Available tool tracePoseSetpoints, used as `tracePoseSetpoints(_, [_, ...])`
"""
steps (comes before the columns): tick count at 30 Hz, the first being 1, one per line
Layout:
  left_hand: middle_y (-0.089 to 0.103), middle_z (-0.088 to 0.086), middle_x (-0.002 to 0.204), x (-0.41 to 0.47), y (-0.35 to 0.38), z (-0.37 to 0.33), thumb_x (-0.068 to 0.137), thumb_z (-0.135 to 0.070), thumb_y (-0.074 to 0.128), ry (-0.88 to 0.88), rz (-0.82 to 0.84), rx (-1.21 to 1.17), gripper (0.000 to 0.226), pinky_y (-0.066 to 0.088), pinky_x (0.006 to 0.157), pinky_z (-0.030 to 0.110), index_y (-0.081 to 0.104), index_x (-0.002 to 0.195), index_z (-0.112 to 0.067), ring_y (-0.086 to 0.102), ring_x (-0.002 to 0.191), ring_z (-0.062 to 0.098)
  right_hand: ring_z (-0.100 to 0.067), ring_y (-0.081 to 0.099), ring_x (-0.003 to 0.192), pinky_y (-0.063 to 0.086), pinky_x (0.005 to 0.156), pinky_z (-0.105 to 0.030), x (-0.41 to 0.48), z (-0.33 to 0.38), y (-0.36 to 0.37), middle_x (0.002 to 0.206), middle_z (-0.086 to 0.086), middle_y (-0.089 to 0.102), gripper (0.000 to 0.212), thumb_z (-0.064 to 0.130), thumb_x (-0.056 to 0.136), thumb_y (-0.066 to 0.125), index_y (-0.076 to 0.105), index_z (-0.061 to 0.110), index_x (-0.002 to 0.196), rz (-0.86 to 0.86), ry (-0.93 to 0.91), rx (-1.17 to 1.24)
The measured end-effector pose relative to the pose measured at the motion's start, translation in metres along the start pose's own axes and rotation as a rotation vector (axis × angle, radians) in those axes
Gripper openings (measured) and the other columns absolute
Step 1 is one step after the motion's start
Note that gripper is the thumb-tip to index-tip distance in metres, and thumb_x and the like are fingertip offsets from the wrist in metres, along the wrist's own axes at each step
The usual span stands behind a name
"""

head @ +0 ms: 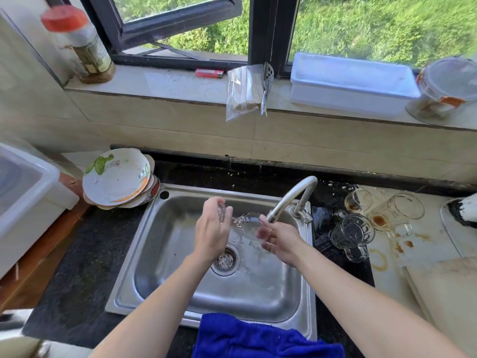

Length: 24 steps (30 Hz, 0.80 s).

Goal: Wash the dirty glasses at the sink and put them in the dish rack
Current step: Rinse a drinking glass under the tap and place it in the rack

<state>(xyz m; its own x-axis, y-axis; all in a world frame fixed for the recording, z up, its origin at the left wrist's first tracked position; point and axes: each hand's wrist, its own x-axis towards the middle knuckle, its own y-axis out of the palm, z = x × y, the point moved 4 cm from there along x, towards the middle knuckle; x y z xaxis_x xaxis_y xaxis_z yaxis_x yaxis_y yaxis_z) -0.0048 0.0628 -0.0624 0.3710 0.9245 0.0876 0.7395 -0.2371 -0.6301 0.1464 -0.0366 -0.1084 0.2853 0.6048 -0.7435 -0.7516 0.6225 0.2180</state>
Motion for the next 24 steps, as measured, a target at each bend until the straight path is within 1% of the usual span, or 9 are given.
tracePoseSetpoints(2, [0.058, 0.005, 0.097, 0.003, 0.012, 0.025, 0.097, -0.022, 0.052, -0.211, 0.042, -0.196, 0.016, 0.04, 0.073, 0.027, 0.053, 0.108, -0.011, 0.053, 0.083, 0.018, -0.014, 0.061, 0.065, 0.044, 0.054, -0.022, -0.005, 0.006, 0.003, 0.065, -0.001, 0.065, 0.012, 0.018, 0.09, 0.067, 0.065, 0.01, 0.082, 0.016, -0.016, 0.015])
tracePoseSetpoints(4, [0.059, 0.013, 0.089, 0.004, 0.032, 0.054, 0.097, -0.019, 0.051, -0.568, 0.123, -0.392, 0.014, 0.045, 0.062, 0.032, 0.054, 0.108, -0.011, 0.053, 0.069, 0.022, -0.014, 0.064, 0.065, 0.044, 0.052, -0.02, -0.01, 0.013, 0.003, 0.072, -0.004, 0.069, 0.009, 0.014, 0.091, 0.067, 0.067, 0.006, 0.087, 0.013, -0.112, -0.113])
tracePoseSetpoints(6, [0.051, 0.014, 0.075, -0.004, 0.058, 0.076, 0.098, -0.014, 0.049, -0.938, 0.268, -0.521, 0.008, 0.045, 0.049, 0.028, 0.053, 0.103, -0.009, 0.044, 0.05, 0.02, -0.016, 0.064, 0.068, 0.045, 0.054, -0.022, -0.015, 0.016, 0.003, 0.074, -0.006, 0.07, 0.008, 0.01, 0.09, 0.067, 0.068, 0.002, 0.087, 0.003, -0.235, -0.334])
tracePoseSetpoints(9, [0.049, 0.017, 0.076, -0.016, 0.092, 0.09, 0.096, -0.016, 0.054, -1.195, 0.405, -0.683, 0.02, 0.047, 0.034, 0.027, 0.05, 0.108, 0.0, 0.049, 0.045, 0.02, -0.021, 0.064, 0.07, 0.051, 0.061, -0.033, -0.021, 0.011, 0.005, 0.071, 0.0, 0.07, 0.018, 0.014, 0.09, 0.066, 0.067, 0.014, 0.072, 0.018, -0.392, -0.662])
tracePoseSetpoints(12, [0.052, 0.018, 0.078, -0.011, 0.103, 0.085, 0.095, -0.009, 0.055, -1.222, 0.339, -0.802, 0.011, 0.048, 0.033, 0.027, 0.053, 0.095, 0.002, 0.057, 0.051, 0.022, -0.013, 0.065, 0.084, 0.053, 0.081, -0.035, -0.035, 0.01, -0.003, 0.089, 0.009, 0.071, 0.01, 0.025, 0.093, 0.063, 0.072, 0.025, 0.089, 0.067, -0.534, -1.009])
tracePoseSetpoints(15, [0.059, 0.015, 0.093, 0.008, 0.108, 0.073, 0.095, -0.012, 0.057, -1.113, 0.203, -0.912, 0.015, 0.055, 0.068, 0.034, 0.056, 0.105, -0.002, 0.06, 0.079, 0.025, -0.009, 0.053, 0.12, 0.041, 0.103, -0.03, -0.046, 0.013, -0.013, 0.132, 0.009, 0.059, 0.035, 0.032, 0.097, 0.053, 0.059, 0.025, 0.13, 0.113, -0.608, -1.397])
tracePoseSetpoints(17, [0.061, 0.013, 0.087, 0.012, 0.114, 0.055, 0.097, -0.012, 0.054, -1.039, 0.25, -0.949, 0.011, 0.052, 0.078, 0.037, 0.057, 0.103, -0.003, 0.06, 0.078, 0.025, -0.012, 0.045, 0.129, 0.036, 0.105, -0.028, -0.043, 0.018, -0.01, 0.141, 0.006, 0.051, 0.046, 0.034, 0.097, 0.051, 0.046, 0.027, 0.142, 0.068, -0.633, -1.463])
tracePoseSetpoints(19, [0.062, 0.013, 0.083, 0.014, 0.119, 0.048, 0.098, -0.013, 0.052, -1.015, 0.268, -0.966, 0.012, 0.053, 0.072, 0.035, 0.059, 0.093, -0.005, 0.06, 0.074, 0.022, -0.015, 0.048, 0.125, 0.039, 0.1, -0.03, -0.04, 0.022, -0.006, 0.135, 0.004, 0.054, 0.046, 0.033, 0.097, 0.05, 0.047, 0.029, 0.142, 0.038, -0.67, -1.471])
tracePoseSetpoints(24, [0.062, 0.01, 0.076, 0.02, 0.112, 0.064, 0.097, -0.014, 0.054, -0.999, 0.18, -0.911, 0.017, 0.052, 0.063, 0.033, 0.06, 0.083, -0.006, 0.061, 0.069, 0.021, -0.011, 0.051, 0.124, 0.042, 0.101, -0.031, -0.042, 0.027, -0.012, 0.132, 0.009, 0.059, 0.036, 0.031, 0.096, 0.05, 0.059, 0.027, 0.131, 0.14, -0.719, -1.551])
